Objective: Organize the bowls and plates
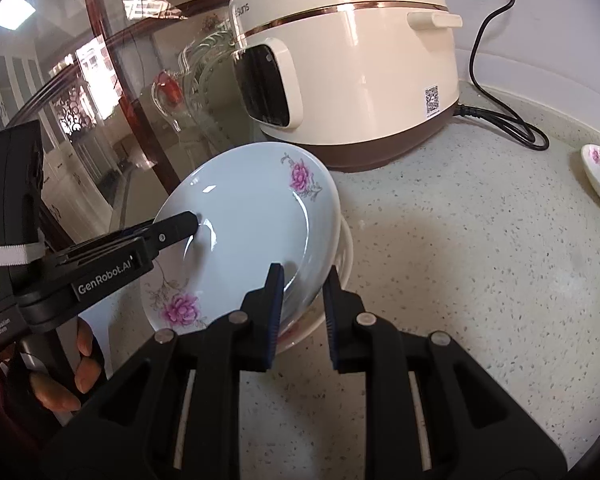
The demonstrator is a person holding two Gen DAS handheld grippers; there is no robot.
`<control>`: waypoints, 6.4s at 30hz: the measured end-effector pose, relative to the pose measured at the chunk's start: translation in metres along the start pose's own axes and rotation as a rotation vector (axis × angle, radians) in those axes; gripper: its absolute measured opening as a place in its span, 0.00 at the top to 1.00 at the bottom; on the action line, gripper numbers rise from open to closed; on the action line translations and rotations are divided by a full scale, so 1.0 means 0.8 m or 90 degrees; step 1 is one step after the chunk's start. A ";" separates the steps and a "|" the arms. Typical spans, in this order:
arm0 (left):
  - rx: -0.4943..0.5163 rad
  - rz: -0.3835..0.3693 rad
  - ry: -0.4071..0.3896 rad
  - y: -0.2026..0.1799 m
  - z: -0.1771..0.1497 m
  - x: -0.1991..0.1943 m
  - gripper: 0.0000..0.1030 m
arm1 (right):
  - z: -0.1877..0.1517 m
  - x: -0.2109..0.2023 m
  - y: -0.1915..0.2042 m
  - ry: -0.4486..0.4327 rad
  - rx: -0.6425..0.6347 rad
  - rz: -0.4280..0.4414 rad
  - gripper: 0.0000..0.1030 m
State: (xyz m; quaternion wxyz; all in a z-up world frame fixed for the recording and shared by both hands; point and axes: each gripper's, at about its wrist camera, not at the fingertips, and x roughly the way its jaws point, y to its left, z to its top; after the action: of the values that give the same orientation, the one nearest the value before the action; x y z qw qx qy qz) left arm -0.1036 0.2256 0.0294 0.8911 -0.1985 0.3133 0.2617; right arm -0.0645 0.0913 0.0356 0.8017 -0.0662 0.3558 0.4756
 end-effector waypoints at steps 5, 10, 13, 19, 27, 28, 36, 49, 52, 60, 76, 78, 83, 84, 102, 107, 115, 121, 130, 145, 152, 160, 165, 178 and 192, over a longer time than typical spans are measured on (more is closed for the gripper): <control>0.016 0.016 -0.004 -0.008 -0.004 0.001 0.73 | 0.000 -0.004 0.008 -0.007 -0.030 -0.031 0.75; 0.022 0.025 -0.008 -0.011 -0.006 0.003 0.73 | 0.000 -0.003 0.008 -0.004 -0.033 -0.037 0.74; 0.022 0.028 -0.008 -0.012 -0.005 0.003 0.73 | -0.001 -0.002 0.010 -0.003 -0.038 -0.039 0.72; 0.025 0.038 -0.021 -0.015 -0.007 -0.004 0.65 | 0.000 -0.005 0.013 -0.006 -0.051 -0.052 0.64; 0.041 0.070 -0.053 -0.019 -0.006 -0.016 0.26 | 0.008 -0.045 0.000 -0.098 -0.031 -0.099 0.28; 0.045 0.073 -0.054 -0.020 -0.006 -0.017 0.23 | 0.009 -0.046 -0.005 -0.098 -0.022 -0.103 0.27; 0.111 0.075 -0.049 -0.050 -0.008 -0.030 0.16 | 0.017 -0.065 -0.033 -0.108 -0.001 -0.255 0.07; 0.224 -0.032 -0.075 -0.139 -0.014 -0.039 0.16 | 0.019 -0.170 -0.133 -0.244 0.115 -0.366 0.01; 0.254 -0.107 -0.096 -0.176 -0.014 -0.033 0.16 | 0.018 -0.188 -0.148 -0.244 0.129 -0.424 0.01; 0.251 -0.199 -0.002 -0.275 0.002 0.030 0.16 | 0.007 -0.243 -0.186 -0.292 0.206 -0.477 0.00; 0.069 -0.222 0.148 -0.395 0.055 0.192 0.16 | -0.024 -0.302 -0.260 -0.364 0.399 -0.405 0.00; 0.067 -0.218 0.144 -0.408 0.057 0.203 0.17 | -0.022 -0.298 -0.253 -0.363 0.383 -0.413 0.00; 0.076 -0.206 0.140 -0.420 0.056 0.219 0.60 | -0.019 -0.279 -0.246 -0.351 0.357 -0.391 0.00; 0.076 -0.208 0.145 -0.419 0.055 0.220 0.76 | -0.018 -0.275 -0.243 -0.350 0.350 -0.387 0.00; 0.104 -0.213 0.176 -0.277 0.023 0.140 0.88 | -0.014 -0.210 -0.226 -0.271 0.287 -0.280 0.58; 0.094 -0.218 0.172 -0.235 0.011 0.111 0.85 | -0.011 -0.178 -0.213 -0.215 0.267 -0.262 0.58; 0.048 -0.186 0.120 -0.220 0.027 0.089 0.43 | -0.012 -0.119 -0.200 -0.108 0.234 -0.320 0.57; 0.039 -0.190 0.143 -0.223 0.022 0.100 0.43 | -0.021 -0.099 -0.229 -0.061 0.284 -0.359 0.56; 0.054 -0.204 0.137 -0.233 0.017 0.126 0.43 | -0.016 -0.093 -0.272 -0.057 0.379 -0.383 0.48; 0.128 -0.206 0.148 -0.246 0.015 0.128 0.79 | -0.007 -0.067 -0.276 -0.015 0.353 -0.330 0.77; 0.150 -0.195 0.145 -0.245 0.006 0.112 0.79 | -0.021 -0.087 -0.267 -0.037 0.354 -0.312 0.81; 0.147 -0.200 0.146 -0.237 0.000 0.105 0.78 | -0.041 -0.108 -0.250 -0.037 0.346 -0.284 0.81; 0.160 -0.194 0.136 -0.239 0.002 0.104 0.77 | -0.047 -0.106 -0.267 -0.036 0.388 -0.245 0.81; 0.160 -0.161 0.077 -0.228 -0.004 0.072 0.77 | -0.042 -0.105 -0.253 -0.036 0.349 -0.232 0.81; 0.122 -0.179 0.013 -0.210 0.002 0.036 0.77 | -0.036 -0.120 -0.238 -0.080 0.340 -0.179 0.81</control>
State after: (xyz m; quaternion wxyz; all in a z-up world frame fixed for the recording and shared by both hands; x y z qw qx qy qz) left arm 0.0154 0.1045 0.0433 0.9305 -0.1573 0.3147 0.1017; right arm 0.0469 -0.0925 0.0307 0.8692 0.1278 0.4052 0.2531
